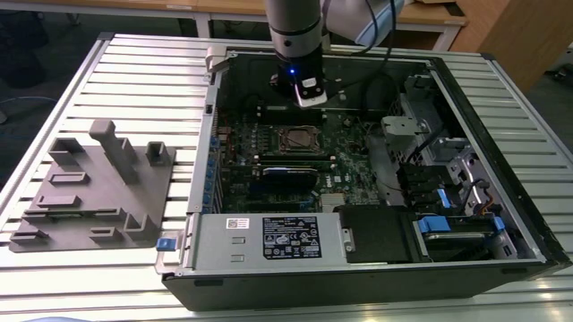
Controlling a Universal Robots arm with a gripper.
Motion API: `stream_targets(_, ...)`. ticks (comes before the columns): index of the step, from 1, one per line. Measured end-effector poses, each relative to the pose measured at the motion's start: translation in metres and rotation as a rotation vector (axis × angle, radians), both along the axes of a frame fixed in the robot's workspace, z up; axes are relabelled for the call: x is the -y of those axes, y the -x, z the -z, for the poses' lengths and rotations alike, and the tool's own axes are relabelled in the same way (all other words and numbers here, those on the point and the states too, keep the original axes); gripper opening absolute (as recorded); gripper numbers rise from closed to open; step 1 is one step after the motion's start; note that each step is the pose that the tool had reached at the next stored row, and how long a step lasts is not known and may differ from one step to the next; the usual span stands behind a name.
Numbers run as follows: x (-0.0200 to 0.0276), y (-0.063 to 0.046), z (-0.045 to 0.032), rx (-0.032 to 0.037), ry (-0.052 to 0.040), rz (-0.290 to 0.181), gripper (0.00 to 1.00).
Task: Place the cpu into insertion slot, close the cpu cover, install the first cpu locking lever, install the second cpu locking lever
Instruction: 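Install the first cpu locking lever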
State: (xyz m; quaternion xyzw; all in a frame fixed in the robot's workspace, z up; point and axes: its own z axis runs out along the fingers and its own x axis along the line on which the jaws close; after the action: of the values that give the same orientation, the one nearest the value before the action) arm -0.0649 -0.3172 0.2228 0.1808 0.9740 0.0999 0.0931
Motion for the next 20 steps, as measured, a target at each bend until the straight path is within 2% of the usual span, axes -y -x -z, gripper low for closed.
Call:
stream_targets(3, 0.0000, -0.0001, 0.0008, -0.0487, 0.0019, 0.000, 0.11)
stream_targets(9, 0.0000, -0.0001, 0.0019, -0.1582, 0.0064, 0.000, 0.11)
stream_targets(11, 0.0000, -0.0001, 0.0023, -0.1923, 0.0078, 0.000, 0.11)
stream_targets(12, 0.0000, -0.0001, 0.0022, -0.1963, 0.0082, 0.000, 0.11)
stream_targets(17, 0.0000, -0.0002, 0.0023, -0.1966, 0.0086, 0.000, 0.11)
stream_targets(20, 0.0000, -0.0002, 0.0023, -0.1965, 0.0233, 0.001, 0.11)
